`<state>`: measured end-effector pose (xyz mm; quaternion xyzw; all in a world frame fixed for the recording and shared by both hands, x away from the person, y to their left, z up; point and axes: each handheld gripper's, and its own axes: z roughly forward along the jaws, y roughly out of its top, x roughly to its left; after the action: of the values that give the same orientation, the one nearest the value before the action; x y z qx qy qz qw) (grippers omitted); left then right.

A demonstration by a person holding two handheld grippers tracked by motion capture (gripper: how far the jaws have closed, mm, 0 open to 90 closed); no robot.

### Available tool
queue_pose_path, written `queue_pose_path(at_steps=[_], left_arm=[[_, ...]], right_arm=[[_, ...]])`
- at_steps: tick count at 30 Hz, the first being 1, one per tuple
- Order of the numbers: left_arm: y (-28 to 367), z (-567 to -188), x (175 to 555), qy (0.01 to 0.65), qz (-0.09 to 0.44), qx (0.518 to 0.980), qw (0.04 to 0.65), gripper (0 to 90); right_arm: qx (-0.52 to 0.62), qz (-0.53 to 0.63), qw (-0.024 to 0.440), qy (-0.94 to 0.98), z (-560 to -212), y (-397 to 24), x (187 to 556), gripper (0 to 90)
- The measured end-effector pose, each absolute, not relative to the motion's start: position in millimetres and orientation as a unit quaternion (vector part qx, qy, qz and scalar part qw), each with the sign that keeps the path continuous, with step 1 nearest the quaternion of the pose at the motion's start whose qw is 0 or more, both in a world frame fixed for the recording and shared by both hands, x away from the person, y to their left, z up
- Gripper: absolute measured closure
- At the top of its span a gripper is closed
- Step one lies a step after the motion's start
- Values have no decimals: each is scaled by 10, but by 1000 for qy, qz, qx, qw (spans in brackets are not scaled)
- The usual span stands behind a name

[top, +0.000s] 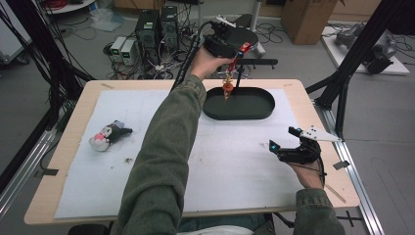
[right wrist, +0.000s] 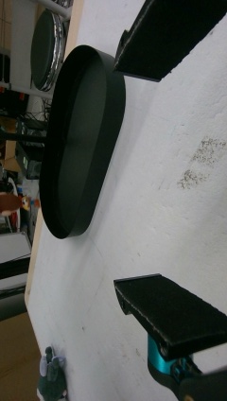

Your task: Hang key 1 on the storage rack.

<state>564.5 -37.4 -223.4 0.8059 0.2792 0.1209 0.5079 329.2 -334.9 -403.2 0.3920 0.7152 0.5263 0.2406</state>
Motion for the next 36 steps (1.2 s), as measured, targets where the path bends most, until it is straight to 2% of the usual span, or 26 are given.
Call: queue_pose_path(at_steps=[12, 20, 30, 33, 34, 36], left_arm=[[-465, -2287, 5892, 309, 149, 793, 503, 748], [-604, -2346, 5890, 302, 143, 788, 517, 748], [-712, -2370, 5907, 318, 191, 772, 516, 747], [-714, -2386, 5921, 321, 184, 769, 521, 744], [-705, -2400, 5932, 320, 171, 773, 521, 725], [-692, -2420, 5941, 312, 163, 781, 516, 534]], right_arm=[[396, 532, 236, 710, -4033, -3363, 3295, 5], [404, 536, 236, 702, -4031, -3417, 3292, 5], [403, 537, 234, 703, -4033, -3430, 3295, 5], [401, 537, 234, 704, -4034, -3428, 3296, 5], [402, 537, 232, 705, -4034, -3424, 3293, 5], [402, 536, 232, 705, -4036, -3422, 3295, 5]])
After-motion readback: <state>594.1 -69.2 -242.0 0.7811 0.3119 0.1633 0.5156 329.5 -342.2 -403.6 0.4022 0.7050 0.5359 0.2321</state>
